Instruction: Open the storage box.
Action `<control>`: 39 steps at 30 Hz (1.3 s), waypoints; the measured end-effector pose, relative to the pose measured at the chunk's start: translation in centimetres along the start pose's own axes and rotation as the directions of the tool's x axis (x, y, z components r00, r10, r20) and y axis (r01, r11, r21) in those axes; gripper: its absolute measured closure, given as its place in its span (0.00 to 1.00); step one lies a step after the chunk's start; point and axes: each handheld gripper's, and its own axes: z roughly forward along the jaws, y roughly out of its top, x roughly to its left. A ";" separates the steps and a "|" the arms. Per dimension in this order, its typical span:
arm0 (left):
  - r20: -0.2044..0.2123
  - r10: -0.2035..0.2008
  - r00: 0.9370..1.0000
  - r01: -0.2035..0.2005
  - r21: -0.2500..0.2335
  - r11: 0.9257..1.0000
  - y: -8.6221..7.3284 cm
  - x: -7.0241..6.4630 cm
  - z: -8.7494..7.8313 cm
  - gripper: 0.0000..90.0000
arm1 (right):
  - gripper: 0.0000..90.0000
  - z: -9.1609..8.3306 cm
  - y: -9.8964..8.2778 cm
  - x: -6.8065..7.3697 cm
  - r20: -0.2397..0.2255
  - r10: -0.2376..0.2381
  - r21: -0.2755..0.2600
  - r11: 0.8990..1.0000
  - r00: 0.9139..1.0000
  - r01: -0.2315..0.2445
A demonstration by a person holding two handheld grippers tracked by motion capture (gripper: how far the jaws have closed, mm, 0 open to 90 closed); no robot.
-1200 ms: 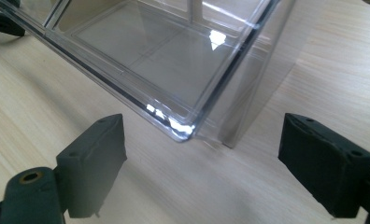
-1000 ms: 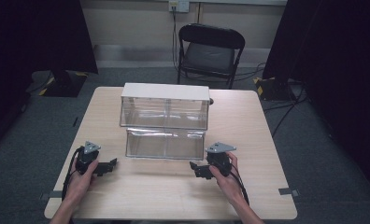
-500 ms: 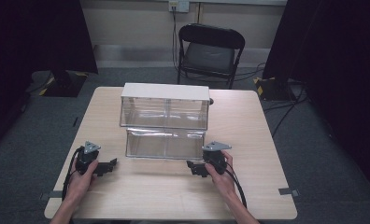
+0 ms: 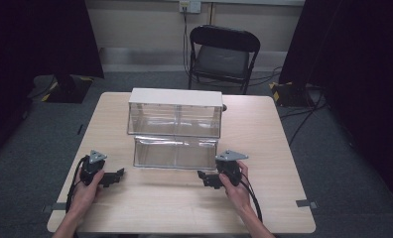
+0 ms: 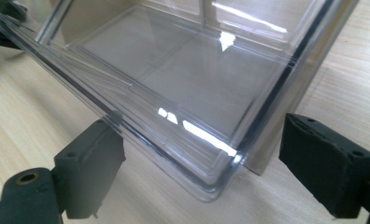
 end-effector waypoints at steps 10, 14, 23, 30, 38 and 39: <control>0.000 0.001 1.000 -0.001 0.001 1.000 0.0 0.0 0.0 0.09 | 0.15 -0.3 0.3 0.1 -0.011 -0.013 -0.002 1.000 1.000 0.013; 0.001 0.000 1.000 0.000 0.000 1.000 0.0 0.0 0.0 0.09 | 0.15 -0.5 0.3 0.2 -0.020 -0.010 -0.001 1.000 1.000 0.009; 0.001 0.000 1.000 0.000 0.000 1.000 0.0 0.0 0.0 0.09 | 0.15 -0.6 0.3 0.4 0.003 -0.020 -0.005 1.000 1.000 0.020; 0.001 0.001 1.000 -0.001 0.001 1.000 0.0 0.0 0.0 0.09 | 0.15 -0.7 0.3 0.4 0.008 -0.018 -0.002 1.000 1.000 0.018; 0.001 0.001 1.000 -0.001 0.000 1.000 0.0 0.0 0.0 0.09 | 0.16 -0.8 0.2 0.5 0.015 -0.010 -0.001 1.000 1.000 0.010; 0.001 0.001 1.000 -0.001 0.001 1.000 0.0 0.0 0.0 0.09 | 0.15 -0.9 0.2 0.4 -0.006 -0.007 -0.005 1.000 1.000 0.007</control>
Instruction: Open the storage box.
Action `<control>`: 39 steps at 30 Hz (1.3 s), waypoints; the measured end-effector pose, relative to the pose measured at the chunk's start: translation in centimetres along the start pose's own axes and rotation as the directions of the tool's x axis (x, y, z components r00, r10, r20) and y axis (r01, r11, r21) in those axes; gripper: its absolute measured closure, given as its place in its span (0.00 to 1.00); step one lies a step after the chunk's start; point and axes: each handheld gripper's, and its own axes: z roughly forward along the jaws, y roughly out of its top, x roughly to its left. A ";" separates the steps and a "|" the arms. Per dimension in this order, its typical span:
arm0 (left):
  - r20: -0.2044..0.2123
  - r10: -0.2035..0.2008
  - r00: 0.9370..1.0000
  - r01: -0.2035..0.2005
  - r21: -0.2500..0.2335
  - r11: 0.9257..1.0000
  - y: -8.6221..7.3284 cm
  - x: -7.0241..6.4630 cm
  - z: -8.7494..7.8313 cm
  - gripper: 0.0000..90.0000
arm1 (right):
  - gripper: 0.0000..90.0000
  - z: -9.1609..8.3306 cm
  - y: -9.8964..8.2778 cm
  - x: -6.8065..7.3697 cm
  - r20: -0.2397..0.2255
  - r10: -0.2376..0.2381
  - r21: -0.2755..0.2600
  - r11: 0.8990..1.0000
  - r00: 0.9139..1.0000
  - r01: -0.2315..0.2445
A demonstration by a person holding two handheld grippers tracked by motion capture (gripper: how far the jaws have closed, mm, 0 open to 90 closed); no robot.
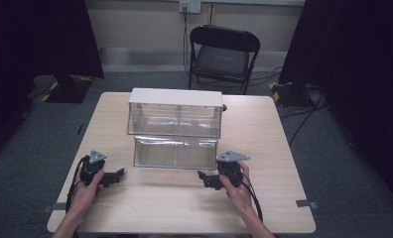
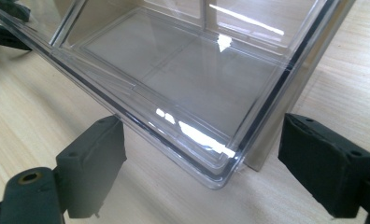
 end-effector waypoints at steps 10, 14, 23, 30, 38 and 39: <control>0.000 -0.002 1.000 0.002 -0.002 1.000 0.0 0.0 0.0 0.09 | 0.15 -0.3 0.1 0.1 -0.001 -0.006 -0.011 1.000 1.000 0.006; 0.000 -0.001 1.000 0.001 -0.001 1.000 0.0 0.0 0.0 0.09 | 0.15 -0.4 0.2 0.2 -0.003 -0.006 -0.018 1.000 1.000 0.006; 0.000 0.000 1.000 0.000 0.000 1.000 0.0 0.0 0.0 0.09 | 0.15 -0.7 0.3 0.2 -0.012 -0.010 -0.023 1.000 1.000 0.010; -0.001 -0.002 1.000 0.002 -0.001 1.000 0.0 0.0 0.0 0.09 | 0.15 -1.2 0.7 0.2 -0.015 -0.016 -0.041 0.999 1.000 0.015; 0.000 -0.001 1.000 0.001 -0.001 1.000 0.0 0.0 0.0 0.09 | 0.15 -1.4 0.9 0.3 -0.019 -0.013 -0.052 0.999 1.000 0.012; 0.000 0.000 1.000 0.000 -0.001 1.000 0.0 0.0 0.0 0.09 | 0.15 -1.5 0.9 0.3 -0.021 -0.016 -0.055 0.998 1.000 0.015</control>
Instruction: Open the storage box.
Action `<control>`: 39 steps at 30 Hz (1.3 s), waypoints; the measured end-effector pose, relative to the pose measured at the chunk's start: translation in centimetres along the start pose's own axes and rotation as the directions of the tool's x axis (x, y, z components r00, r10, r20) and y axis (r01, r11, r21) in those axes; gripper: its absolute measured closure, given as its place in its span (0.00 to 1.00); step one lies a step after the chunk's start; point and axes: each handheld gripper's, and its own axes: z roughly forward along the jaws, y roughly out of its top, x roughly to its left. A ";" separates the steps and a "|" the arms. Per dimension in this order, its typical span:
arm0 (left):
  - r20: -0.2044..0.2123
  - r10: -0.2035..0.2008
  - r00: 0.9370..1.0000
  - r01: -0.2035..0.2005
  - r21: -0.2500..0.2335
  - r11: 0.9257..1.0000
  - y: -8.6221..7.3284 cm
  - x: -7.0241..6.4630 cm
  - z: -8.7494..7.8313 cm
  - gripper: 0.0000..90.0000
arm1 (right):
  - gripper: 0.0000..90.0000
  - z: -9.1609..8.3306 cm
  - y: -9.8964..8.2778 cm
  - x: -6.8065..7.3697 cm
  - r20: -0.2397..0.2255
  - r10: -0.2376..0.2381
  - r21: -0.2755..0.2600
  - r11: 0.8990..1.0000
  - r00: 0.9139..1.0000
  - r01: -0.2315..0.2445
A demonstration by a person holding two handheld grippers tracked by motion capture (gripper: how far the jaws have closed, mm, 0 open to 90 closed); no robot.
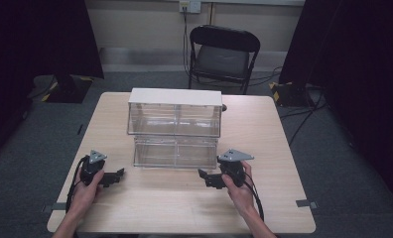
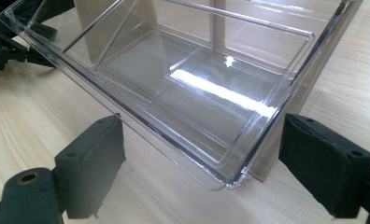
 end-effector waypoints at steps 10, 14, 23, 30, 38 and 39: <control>0.000 0.000 1.000 0.000 0.000 1.000 0.0 0.0 0.0 0.09 | 0.15 -0.3 0.3 0.1 0.003 -0.006 -0.010 1.000 1.000 0.006; 0.000 -0.002 1.000 0.002 -0.002 1.000 0.0 0.0 0.0 0.09 | 0.15 -0.3 0.4 0.2 0.004 -0.008 -0.012 1.000 1.000 0.008; 0.000 -0.002 1.000 0.002 -0.001 1.000 0.0 0.0 0.0 0.09 | 0.15 -0.4 0.6 0.3 0.022 -0.016 -0.013 1.000 1.000 0.017; 0.000 -0.001 1.000 0.001 0.000 1.000 0.0 0.0 0.0 0.09 | 0.15 -0.5 0.7 0.2 0.016 -0.004 -0.018 1.000 1.000 0.004; -0.001 -0.001 1.000 0.001 0.000 1.000 0.0 0.0 0.0 0.09 | 0.15 -0.6 0.8 0.1 0.011 0.002 -0.029 1.000 1.000 -0.001; -0.001 -0.001 1.000 0.001 0.000 1.000 0.0 0.0 0.0 0.09 | 0.15 -0.6 0.8 0.1 0.011 0.002 -0.029 1.000 1.000 -0.001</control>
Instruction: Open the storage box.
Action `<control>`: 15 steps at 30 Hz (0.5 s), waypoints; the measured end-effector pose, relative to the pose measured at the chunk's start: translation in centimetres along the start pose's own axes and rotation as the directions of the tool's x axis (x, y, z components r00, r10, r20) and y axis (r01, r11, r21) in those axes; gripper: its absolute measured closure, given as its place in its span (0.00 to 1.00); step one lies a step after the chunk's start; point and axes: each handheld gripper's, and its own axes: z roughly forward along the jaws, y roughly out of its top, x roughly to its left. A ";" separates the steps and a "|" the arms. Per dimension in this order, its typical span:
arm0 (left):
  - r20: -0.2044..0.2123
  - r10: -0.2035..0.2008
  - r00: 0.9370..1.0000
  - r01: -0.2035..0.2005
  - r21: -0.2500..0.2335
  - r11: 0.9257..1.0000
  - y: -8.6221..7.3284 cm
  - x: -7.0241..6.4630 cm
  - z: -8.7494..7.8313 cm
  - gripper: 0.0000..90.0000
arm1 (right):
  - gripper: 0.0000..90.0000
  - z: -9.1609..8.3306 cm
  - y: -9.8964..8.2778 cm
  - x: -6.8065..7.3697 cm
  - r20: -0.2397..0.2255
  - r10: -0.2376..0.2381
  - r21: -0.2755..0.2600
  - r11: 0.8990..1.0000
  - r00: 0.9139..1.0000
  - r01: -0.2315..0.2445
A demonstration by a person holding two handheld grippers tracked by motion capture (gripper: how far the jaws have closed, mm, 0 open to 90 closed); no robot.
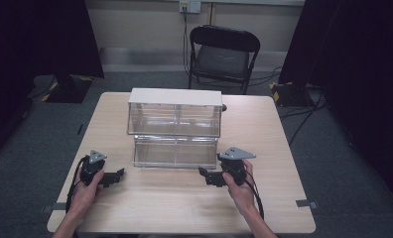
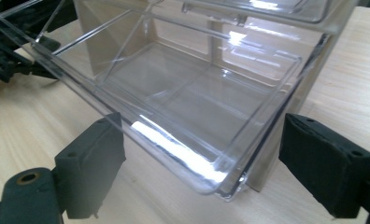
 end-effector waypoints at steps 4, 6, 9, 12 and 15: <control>0.000 0.001 1.000 -0.001 0.000 1.000 0.0 0.0 0.0 0.09 | 0.15 -0.2 0.2 -0.1 0.000 0.005 -0.013 1.000 1.000 -0.005; 0.000 0.000 1.000 0.000 0.000 1.000 0.0 0.0 0.0 0.09 | 0.15 -0.3 0.3 -0.1 -0.001 0.006 -0.013 1.000 1.000 -0.006; 0.000 0.000 1.000 0.000 0.000 1.000 0.0 0.0 0.0 0.09 | 0.14 -0.3 0.3 -0.1 -0.001 0.007 -0.014 1.000 1.000 -0.007; 0.000 0.000 1.000 0.000 0.000 1.000 0.0 0.0 0.0 0.09 | 0.13 -0.3 0.4 -0.1 0.008 0.007 -0.017 1.000 1.000 -0.007; 0.000 0.002 1.000 -0.002 0.000 1.000 0.0 0.0 0.0 0.09 | 0.13 -0.4 0.6 0.0 0.007 0.008 -0.025 1.000 1.000 -0.007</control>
